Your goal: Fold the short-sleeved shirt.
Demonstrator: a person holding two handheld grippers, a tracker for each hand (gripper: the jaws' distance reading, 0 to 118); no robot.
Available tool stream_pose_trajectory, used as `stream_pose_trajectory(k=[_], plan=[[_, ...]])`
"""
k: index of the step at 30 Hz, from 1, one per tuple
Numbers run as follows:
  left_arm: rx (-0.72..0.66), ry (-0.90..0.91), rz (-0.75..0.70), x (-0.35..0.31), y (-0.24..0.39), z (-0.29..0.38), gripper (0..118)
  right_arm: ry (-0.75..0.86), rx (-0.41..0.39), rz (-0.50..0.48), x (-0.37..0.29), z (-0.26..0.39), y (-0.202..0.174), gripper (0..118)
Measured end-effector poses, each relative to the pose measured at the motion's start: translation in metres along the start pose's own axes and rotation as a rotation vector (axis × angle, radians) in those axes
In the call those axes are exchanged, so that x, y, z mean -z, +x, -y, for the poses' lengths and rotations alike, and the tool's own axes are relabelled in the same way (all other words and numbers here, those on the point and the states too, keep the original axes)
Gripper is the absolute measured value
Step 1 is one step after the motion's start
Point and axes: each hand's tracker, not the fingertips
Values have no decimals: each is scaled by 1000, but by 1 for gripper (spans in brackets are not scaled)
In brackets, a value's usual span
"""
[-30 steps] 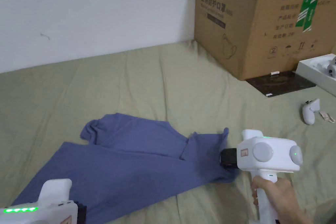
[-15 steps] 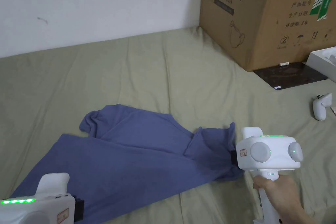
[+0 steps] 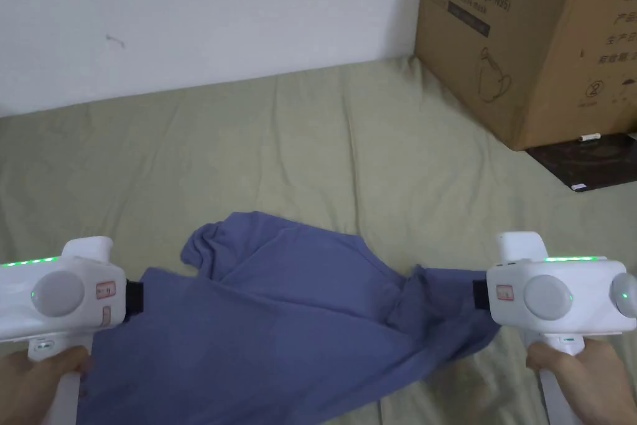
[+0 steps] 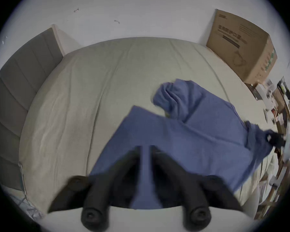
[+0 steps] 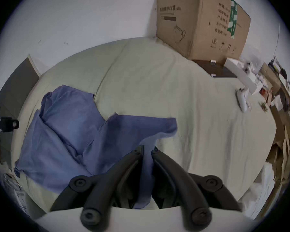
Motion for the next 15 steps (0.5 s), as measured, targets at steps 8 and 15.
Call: stream_pose_trajectory(k=[8,15], plan=[[-51,-110,-15,96,-10,-49,101,-43,42,10,10,6,13,4],[-116,-171,25,143,-21,-45,95,-60,44,1,13,9,14,4]])
